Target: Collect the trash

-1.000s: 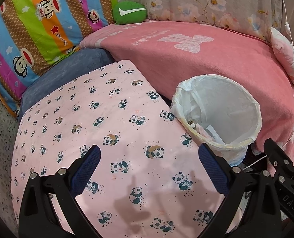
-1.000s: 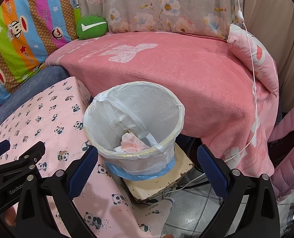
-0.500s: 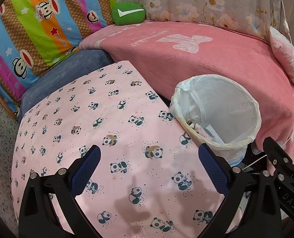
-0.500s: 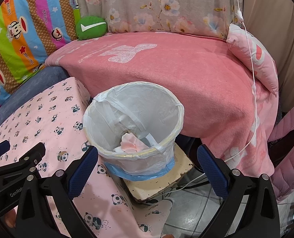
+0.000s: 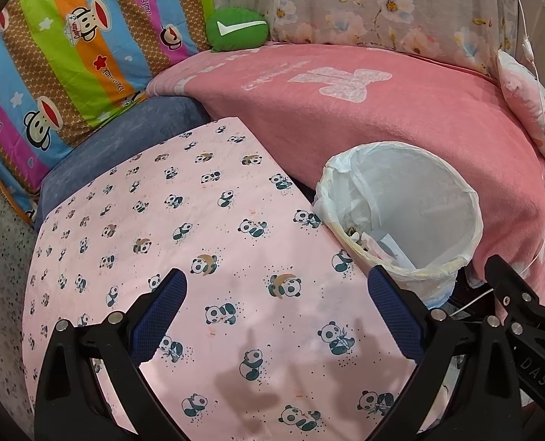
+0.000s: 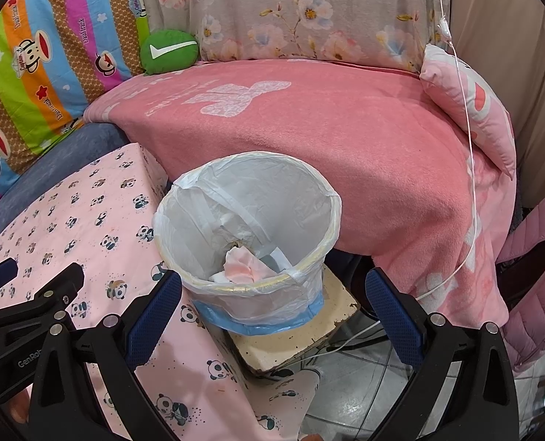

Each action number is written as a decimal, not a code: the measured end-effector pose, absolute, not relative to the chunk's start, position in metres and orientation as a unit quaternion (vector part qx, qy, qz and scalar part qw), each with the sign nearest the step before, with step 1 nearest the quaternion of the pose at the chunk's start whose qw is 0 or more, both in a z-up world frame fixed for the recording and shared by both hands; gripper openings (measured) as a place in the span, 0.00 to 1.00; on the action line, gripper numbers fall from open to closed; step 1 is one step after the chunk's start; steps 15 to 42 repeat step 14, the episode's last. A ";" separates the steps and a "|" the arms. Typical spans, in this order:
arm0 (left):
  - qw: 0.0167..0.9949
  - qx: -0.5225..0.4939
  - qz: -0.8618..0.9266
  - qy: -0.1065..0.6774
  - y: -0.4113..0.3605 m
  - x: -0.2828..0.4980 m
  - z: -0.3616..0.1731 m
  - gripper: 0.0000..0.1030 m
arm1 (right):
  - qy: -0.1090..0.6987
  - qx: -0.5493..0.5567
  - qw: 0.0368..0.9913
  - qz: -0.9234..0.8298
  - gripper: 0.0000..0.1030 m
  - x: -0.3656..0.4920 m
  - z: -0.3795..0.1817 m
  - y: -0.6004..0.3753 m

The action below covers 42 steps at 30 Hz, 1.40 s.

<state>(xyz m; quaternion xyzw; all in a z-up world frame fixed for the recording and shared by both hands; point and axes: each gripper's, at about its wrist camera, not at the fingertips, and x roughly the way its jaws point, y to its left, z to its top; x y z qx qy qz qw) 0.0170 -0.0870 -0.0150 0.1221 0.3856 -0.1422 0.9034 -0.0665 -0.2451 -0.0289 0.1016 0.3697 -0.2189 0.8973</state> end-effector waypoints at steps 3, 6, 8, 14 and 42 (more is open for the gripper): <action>0.904 0.121 -0.144 0.383 -0.087 0.017 -0.014 0.92 | 0.369 0.101 0.897 -0.219 0.96 -0.067 -0.029 -0.245; 0.905 0.122 -0.144 0.381 -0.087 0.018 -0.013 0.92 | 0.369 0.102 0.898 -0.219 0.96 -0.067 -0.029 -0.245; 0.905 0.123 -0.146 0.380 -0.087 0.018 -0.013 0.92 | 0.369 0.102 0.897 -0.220 0.96 -0.066 -0.028 -0.245; 0.904 0.127 -0.150 0.380 -0.087 0.020 -0.015 0.92 | 0.368 0.104 0.897 -0.220 0.96 -0.065 -0.026 -0.245; 0.904 0.127 -0.150 0.380 -0.087 0.020 -0.015 0.92 | 0.368 0.104 0.897 -0.220 0.96 -0.065 -0.026 -0.245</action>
